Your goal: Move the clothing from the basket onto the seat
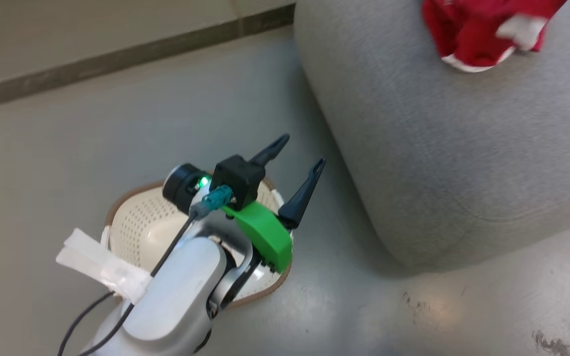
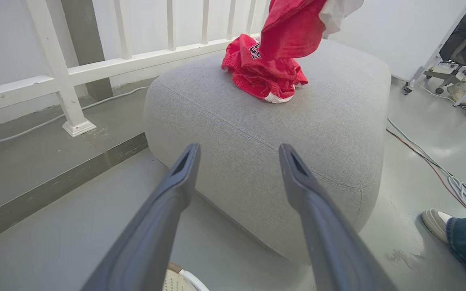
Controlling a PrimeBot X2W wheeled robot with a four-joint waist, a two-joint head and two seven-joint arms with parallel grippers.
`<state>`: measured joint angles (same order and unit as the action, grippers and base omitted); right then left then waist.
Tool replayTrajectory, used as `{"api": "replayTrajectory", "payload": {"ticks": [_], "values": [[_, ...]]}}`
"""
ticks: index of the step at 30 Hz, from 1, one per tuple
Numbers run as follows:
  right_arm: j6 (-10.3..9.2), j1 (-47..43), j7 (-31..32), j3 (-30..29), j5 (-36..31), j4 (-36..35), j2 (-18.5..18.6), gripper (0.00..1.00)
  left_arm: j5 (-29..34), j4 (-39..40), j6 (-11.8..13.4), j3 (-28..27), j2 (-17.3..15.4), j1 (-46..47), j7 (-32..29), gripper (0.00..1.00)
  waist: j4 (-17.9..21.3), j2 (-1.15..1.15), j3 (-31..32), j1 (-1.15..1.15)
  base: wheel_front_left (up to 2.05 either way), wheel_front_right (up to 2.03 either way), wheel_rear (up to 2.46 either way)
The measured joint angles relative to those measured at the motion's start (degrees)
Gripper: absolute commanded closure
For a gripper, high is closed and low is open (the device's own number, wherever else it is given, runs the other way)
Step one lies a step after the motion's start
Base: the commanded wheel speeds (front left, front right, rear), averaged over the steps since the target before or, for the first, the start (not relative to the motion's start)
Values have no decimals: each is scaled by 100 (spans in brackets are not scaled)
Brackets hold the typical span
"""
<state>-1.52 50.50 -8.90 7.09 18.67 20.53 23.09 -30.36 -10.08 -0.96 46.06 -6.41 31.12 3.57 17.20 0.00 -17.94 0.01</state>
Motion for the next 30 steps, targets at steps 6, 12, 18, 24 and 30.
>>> {"api": "replayTrajectory", "payload": {"ticks": [6,12,18,24,30], "values": [[-15,806,365,-260,2,223,390,100,53,240,3,-5,-29,237,-130,0,-334,0,-445,0,0,0,0],[-158,1424,630,-490,112,469,498,100,96,504,104,-183,-219,429,-231,0,-627,0,-936,0,0,0,0],[-272,1634,695,-617,135,818,605,100,269,699,105,-243,-344,567,-301,0,-835,0,-1448,0,0,0,0],[-390,1599,633,-786,147,1376,564,100,310,805,155,-337,-483,655,-353,0,-965,0,-1966,1,0,0,0],[-416,1347,460,-855,157,1834,375,100,343,824,155,-354,-575,677,-354,0,-962,0,-2221,1,0,0,0]]}}
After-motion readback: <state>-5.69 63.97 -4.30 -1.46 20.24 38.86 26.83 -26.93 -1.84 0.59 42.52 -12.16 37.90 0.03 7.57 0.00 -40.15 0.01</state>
